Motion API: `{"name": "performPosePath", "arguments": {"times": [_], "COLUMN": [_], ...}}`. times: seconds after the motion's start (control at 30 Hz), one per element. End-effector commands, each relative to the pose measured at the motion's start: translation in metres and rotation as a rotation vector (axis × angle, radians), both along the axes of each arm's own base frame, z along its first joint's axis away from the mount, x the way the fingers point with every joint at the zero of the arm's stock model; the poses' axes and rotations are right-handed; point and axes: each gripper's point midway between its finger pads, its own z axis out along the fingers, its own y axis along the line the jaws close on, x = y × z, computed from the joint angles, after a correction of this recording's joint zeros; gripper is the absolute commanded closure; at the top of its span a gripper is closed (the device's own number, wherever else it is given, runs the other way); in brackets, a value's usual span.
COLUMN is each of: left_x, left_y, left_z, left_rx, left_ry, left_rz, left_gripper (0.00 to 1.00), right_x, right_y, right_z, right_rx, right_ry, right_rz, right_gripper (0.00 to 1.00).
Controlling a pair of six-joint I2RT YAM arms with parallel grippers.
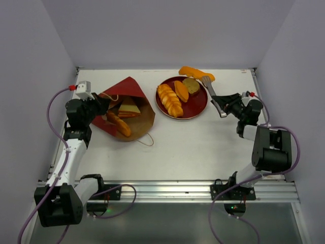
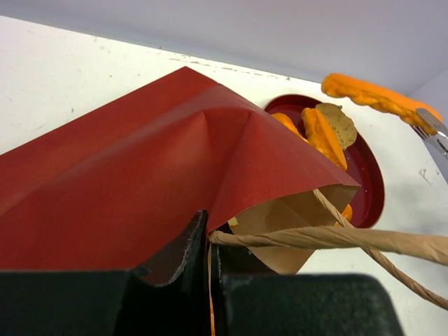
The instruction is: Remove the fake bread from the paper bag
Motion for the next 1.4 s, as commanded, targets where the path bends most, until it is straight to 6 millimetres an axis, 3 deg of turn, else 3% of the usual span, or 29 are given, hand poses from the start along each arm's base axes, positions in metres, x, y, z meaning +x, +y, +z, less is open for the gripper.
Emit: {"name": "performPosePath", "arguments": {"times": [0.0,0.2,0.53,0.73,1.03,1.37], "left_x": [0.000,0.000,-0.003,-0.004,-0.003,-0.003], "left_y": [0.005,0.005,0.005,0.005,0.005,0.006], "left_z": [0.005,0.005,0.005,0.005,0.005,0.004], "left_rx": [0.029,0.030,0.034,0.039,0.040,0.044], "left_ry": [-0.031,-0.033,-0.037,-0.038,-0.039,-0.036], "left_rz": [0.009,0.011,0.009,0.008,0.009,0.012], "left_gripper": [0.91,0.90,0.90,0.91,0.90,0.90], "right_x": [0.002,-0.008,-0.014,-0.024,-0.025,-0.019], "right_y": [0.012,0.014,0.023,0.025,0.025,0.027], "right_z": [0.037,0.014,-0.011,-0.027,-0.049,-0.066], "right_rx": [-0.012,-0.075,-0.091,-0.106,-0.119,-0.097], "right_ry": [-0.162,-0.126,-0.076,-0.052,0.017,0.059], "right_rz": [0.016,-0.009,0.011,0.028,0.030,0.058], "right_gripper": [1.00,0.91,0.90,0.80,0.65,0.56]}}
